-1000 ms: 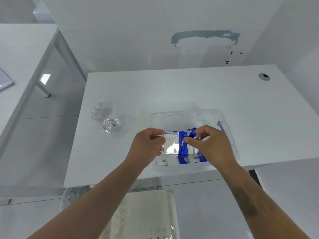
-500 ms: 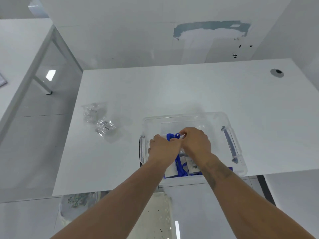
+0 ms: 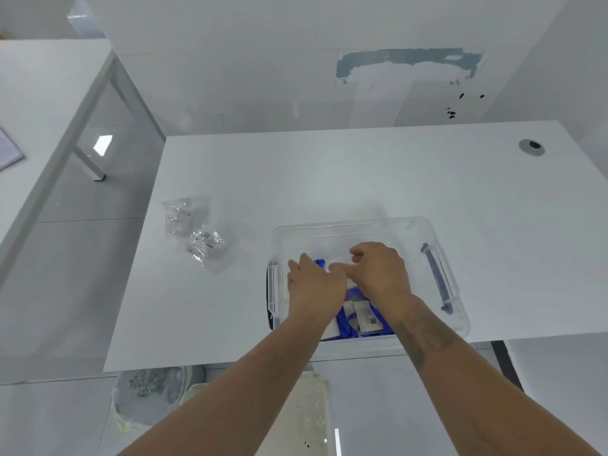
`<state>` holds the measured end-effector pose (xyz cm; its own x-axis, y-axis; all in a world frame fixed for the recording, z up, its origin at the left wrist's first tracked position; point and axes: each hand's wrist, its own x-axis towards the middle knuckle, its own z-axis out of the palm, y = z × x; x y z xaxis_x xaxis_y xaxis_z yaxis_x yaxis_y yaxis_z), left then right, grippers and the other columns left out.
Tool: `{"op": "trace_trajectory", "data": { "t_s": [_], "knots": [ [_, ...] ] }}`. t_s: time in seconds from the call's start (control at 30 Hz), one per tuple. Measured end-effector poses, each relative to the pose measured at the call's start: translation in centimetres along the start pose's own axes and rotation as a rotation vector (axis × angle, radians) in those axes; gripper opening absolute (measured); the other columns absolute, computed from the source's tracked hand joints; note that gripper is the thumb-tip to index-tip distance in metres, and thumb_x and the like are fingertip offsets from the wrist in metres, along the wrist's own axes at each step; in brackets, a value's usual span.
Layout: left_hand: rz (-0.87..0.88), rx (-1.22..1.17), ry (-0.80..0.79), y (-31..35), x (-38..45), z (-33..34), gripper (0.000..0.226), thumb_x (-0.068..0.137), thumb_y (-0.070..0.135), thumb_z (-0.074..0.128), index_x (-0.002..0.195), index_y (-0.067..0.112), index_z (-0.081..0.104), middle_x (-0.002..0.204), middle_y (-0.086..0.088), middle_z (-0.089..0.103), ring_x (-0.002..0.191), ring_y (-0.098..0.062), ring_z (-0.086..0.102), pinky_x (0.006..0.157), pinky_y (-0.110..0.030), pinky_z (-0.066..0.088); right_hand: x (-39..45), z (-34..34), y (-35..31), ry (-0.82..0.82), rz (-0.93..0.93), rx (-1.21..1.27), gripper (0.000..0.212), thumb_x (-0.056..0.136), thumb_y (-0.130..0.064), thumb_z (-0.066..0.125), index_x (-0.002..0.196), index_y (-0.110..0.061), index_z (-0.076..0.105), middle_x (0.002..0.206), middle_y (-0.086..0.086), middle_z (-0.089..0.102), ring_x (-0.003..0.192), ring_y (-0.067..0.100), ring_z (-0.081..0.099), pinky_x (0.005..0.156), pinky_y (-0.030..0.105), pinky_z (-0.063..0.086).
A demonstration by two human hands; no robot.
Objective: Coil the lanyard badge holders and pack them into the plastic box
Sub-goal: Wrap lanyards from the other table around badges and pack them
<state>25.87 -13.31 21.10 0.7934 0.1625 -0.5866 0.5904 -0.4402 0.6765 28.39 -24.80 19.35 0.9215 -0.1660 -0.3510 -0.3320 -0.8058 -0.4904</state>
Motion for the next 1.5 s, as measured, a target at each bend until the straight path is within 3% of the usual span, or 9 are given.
{"op": "trace_trajectory", "data": {
  "t_s": [0.07, 0.17, 0.3, 0.43, 0.6, 0.73, 0.9, 1.07, 1.5],
  "knots": [
    [0.081, -0.057, -0.038, 0.4, -1.5, -1.5, 0.066, 0.096, 0.033, 0.052, 0.155, 0.021, 0.023, 0.160, 0.003, 0.025, 0.114, -0.009, 0.054, 0.085, -0.021, 0.043, -0.8, -0.8, 0.0, -0.009, 0.000, 0.004, 0.064, 0.076, -0.055, 0.073, 0.127, -0.018, 0.061, 0.121, -0.003, 0.067, 0.108, 0.015, 0.063, 0.089, 0.029, 0.048],
    [0.239, -0.124, -0.061, 0.5, -4.2, -4.2, 0.049, 0.096, 0.031, 0.055, 0.144, 0.033, 0.043, 0.150, 0.013, 0.042, 0.119, 0.001, 0.051, 0.087, -0.017, 0.041, -2.5, -2.2, -0.1, 0.055, -0.008, 0.007, 0.060, 0.078, -0.064, 0.066, 0.125, -0.026, 0.063, 0.118, -0.011, 0.067, 0.103, 0.011, 0.063, 0.088, 0.032, 0.051],
    [0.367, -0.160, -0.002, -1.9, -7.6, -8.9, 0.031, 0.095, 0.033, 0.057, 0.122, 0.047, 0.056, 0.123, 0.020, 0.057, 0.099, 0.006, 0.061, 0.062, -0.007, 0.043, -6.8, -2.6, -2.0, 0.227, -0.102, 0.210, 0.034, 0.088, -0.058, 0.057, 0.112, -0.035, 0.065, 0.107, -0.019, 0.067, 0.096, 0.002, 0.061, 0.089, 0.030, 0.051],
    [0.443, -0.124, 0.092, -6.7, -9.7, -14.3, 0.031, 0.094, 0.033, 0.060, 0.120, 0.047, 0.056, 0.118, 0.027, 0.057, 0.104, 0.010, 0.058, 0.079, -0.013, 0.046, -12.5, -0.3, -5.7, 0.278, -0.261, 0.400, 0.022, 0.090, -0.050, 0.057, 0.110, -0.041, 0.063, 0.109, -0.029, 0.060, 0.108, -0.001, 0.054, 0.092, 0.026, 0.048],
    [0.484, -0.009, 0.183, -14.3, -10.0, -22.3, 0.041, 0.091, 0.044, 0.059, 0.130, 0.048, 0.048, 0.124, 0.039, 0.046, 0.115, 0.009, 0.050, 0.091, -0.017, 0.044, -18.6, 5.8, -12.1, 0.270, -0.414, 0.390, 0.035, 0.088, -0.059, 0.053, 0.121, -0.047, 0.055, 0.123, -0.040, 0.049, 0.126, -0.005, 0.043, 0.099, 0.017, 0.037],
    [0.513, 0.047, 0.201, -19.6, -9.9, -29.4, 0.048, 0.091, 0.050, 0.055, 0.136, 0.049, 0.040, 0.123, 0.045, 0.038, 0.120, 0.002, 0.045, 0.100, -0.026, 0.042, -22.0, 12.0, -17.4, 0.223, -0.430, 0.367, 0.044, 0.090, -0.056, 0.053, 0.132, -0.042, 0.053, 0.139, -0.029, 0.046, 0.135, -0.006, 0.034, 0.107, 0.023, 0.034],
    [0.518, 0.103, 0.166, -25.8, -9.6, -39.4, 0.052, 0.093, 0.048, 0.054, 0.142, 0.043, 0.036, 0.129, 0.035, 0.034, 0.127, -0.008, 0.044, 0.106, -0.037, 0.043, -26.1, 19.0, -24.8, 0.172, -0.369, 0.301, 0.047, 0.092, -0.054, 0.053, 0.138, -0.044, 0.046, 0.146, -0.029, 0.038, 0.137, -0.008, 0.027, 0.098, 0.003, 0.027],
    [0.493, 0.121, 0.154, -30.2, -9.3, -45.9, 0.051, 0.094, 0.044, 0.056, 0.142, 0.038, 0.040, 0.135, 0.024, 0.040, 0.127, -0.012, 0.045, 0.105, -0.039, 0.043, -28.7, 23.1, -29.3, 0.129, -0.323, 0.278, 0.048, 0.094, -0.054, 0.050, 0.140, -0.046, 0.042, 0.147, -0.031, 0.034, 0.137, -0.010, 0.026, 0.109, 0.022, 0.028],
    [0.414, 0.129, 0.255, -34.6, -7.3, -52.1, 0.049, 0.094, 0.039, 0.057, 0.140, 0.035, 0.043, 0.130, 0.022, 0.042, 0.122, -0.007, 0.048, 0.106, -0.038, 0.044, -27.9, 27.7, -35.6, 0.047, -0.385, 0.275, 0.047, 0.092, -0.053, 0.050, 0.138, -0.043, 0.042, 0.145, -0.024, 0.040, 0.135, -0.002, 0.034, 0.113, 0.033, 0.034]
  ]
}}
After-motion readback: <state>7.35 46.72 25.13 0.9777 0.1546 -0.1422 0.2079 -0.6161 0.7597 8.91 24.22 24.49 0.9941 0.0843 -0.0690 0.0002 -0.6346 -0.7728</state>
